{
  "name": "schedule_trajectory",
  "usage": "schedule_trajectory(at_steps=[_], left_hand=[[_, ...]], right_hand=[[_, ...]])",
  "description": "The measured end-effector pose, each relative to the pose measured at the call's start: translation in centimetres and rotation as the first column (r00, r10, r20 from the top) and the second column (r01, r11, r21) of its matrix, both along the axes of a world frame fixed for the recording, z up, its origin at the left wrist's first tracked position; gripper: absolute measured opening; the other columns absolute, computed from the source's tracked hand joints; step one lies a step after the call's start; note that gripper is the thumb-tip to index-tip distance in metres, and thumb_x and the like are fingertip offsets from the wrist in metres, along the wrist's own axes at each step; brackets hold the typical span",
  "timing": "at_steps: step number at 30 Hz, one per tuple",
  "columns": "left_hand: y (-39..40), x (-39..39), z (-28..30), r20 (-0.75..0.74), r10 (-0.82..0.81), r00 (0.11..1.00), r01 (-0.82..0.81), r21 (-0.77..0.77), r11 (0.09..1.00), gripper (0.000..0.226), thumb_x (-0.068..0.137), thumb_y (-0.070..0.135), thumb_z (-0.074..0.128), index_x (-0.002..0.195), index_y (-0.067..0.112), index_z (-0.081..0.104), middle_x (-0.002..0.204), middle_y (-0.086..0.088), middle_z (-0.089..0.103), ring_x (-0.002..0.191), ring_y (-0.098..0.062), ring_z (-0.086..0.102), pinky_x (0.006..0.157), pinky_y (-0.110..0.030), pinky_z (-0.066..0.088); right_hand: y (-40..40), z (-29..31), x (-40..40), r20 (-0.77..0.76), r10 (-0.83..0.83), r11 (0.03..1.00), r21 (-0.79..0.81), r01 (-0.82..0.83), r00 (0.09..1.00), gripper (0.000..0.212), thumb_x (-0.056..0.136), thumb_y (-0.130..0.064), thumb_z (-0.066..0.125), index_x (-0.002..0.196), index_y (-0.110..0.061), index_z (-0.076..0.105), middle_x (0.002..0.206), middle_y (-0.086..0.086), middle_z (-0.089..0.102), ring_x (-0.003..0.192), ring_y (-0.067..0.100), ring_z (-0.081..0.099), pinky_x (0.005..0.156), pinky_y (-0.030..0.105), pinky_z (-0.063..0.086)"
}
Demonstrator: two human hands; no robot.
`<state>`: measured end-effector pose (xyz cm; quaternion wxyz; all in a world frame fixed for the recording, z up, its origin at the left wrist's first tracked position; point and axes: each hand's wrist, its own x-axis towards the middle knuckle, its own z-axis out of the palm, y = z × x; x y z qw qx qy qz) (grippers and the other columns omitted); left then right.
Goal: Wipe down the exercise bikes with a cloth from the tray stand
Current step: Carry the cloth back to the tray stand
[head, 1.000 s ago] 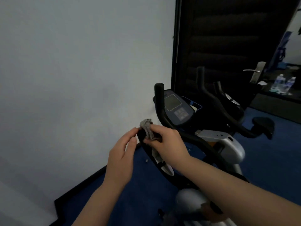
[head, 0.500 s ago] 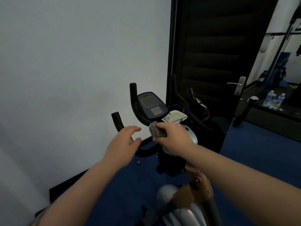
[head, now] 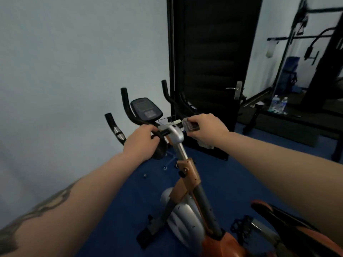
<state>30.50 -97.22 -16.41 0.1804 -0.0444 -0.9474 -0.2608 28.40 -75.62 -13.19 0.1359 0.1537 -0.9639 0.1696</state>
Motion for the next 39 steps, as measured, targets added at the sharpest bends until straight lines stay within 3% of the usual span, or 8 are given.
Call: schedule_trajectory(at_steps=[4,13,19,25,29,32,39], left_hand=[[4.1,3.5,-0.7,0.056,-0.098,0.994,0.099,-0.010,0.995,0.029,0.087,0.026,0.053,0.115,0.023,0.060,0.120,-0.004,0.059,0.107,-0.026,0.058,0.084,-0.039,0.049],[15.9,11.1,-0.3,0.051,-0.232,0.971,0.235,-0.053,0.971,0.035,0.091,0.030,0.051,0.126,0.022,0.054,0.130,-0.002,0.054,0.109,-0.023,0.056,0.081,-0.036,0.048],[23.4,14.8,-0.4,0.062,-0.251,0.966,0.256,-0.088,0.963,0.036,0.090,0.032,0.052,0.125,0.024,0.054,0.130,0.001,0.053,0.107,-0.021,0.057,0.077,-0.034,0.047],[33.3,18.0,-1.9,0.123,-0.213,0.969,0.228,-0.124,0.966,0.036,0.093,0.032,0.049,0.127,0.022,0.052,0.133,0.000,0.050,0.104,-0.021,0.057,0.085,-0.041,0.051],[41.7,19.7,-2.5,0.112,-0.200,0.973,0.212,-0.103,0.972,0.036,0.092,0.032,0.051,0.126,0.022,0.053,0.127,0.000,0.053,0.100,-0.022,0.058,0.076,-0.036,0.049],[47.4,20.3,-2.5,0.125,-0.206,0.971,0.219,-0.103,0.970,0.035,0.092,0.033,0.050,0.125,0.024,0.053,0.134,0.002,0.049,0.109,-0.021,0.055,0.083,-0.038,0.049],[54.9,16.4,-3.1,0.159,-0.183,0.970,0.211,-0.180,0.961,0.037,0.092,0.033,0.049,0.128,0.023,0.051,0.137,0.000,0.048,0.109,-0.021,0.054,0.084,-0.038,0.049]], right_hand=[[3.2,0.3,4.9,-0.041,-0.053,0.999,0.008,0.054,0.998,0.047,0.083,-0.038,0.068,0.128,-0.028,0.056,0.115,0.002,0.065,0.102,0.026,0.061,0.070,0.031,0.046],[13.0,0.0,15.8,0.057,-0.214,0.972,0.110,0.207,0.975,0.050,0.087,-0.035,0.065,0.134,-0.027,0.050,0.122,0.003,0.062,0.104,0.027,0.060,0.079,0.041,0.055],[20.6,0.1,20.4,0.038,-0.232,0.966,0.122,0.226,0.972,0.048,0.087,-0.035,0.064,0.133,-0.029,0.051,0.120,0.003,0.063,0.103,0.027,0.061,0.070,0.033,0.048],[33.2,-0.4,24.7,0.053,-0.222,0.960,0.184,0.209,0.973,0.042,0.087,-0.033,0.065,0.127,-0.030,0.055,0.115,0.004,0.064,0.099,0.028,0.060,0.065,0.033,0.043],[41.8,-1.3,26.5,0.086,-0.234,0.957,0.195,0.214,0.968,0.037,0.088,-0.030,0.064,0.124,-0.030,0.057,0.114,0.002,0.065,0.095,0.027,0.061,0.066,0.034,0.045],[46.9,-1.6,26.7,0.103,-0.251,0.959,0.165,0.232,0.963,0.038,0.088,-0.031,0.064,0.124,-0.031,0.056,0.115,0.002,0.064,0.097,0.028,0.060,0.070,0.036,0.049],[54.9,-2.9,22.6,0.101,-0.260,0.962,0.109,0.249,0.960,0.039,0.087,-0.031,0.063,0.125,-0.031,0.055,0.117,0.002,0.064,0.099,0.028,0.060,0.070,0.036,0.051]])
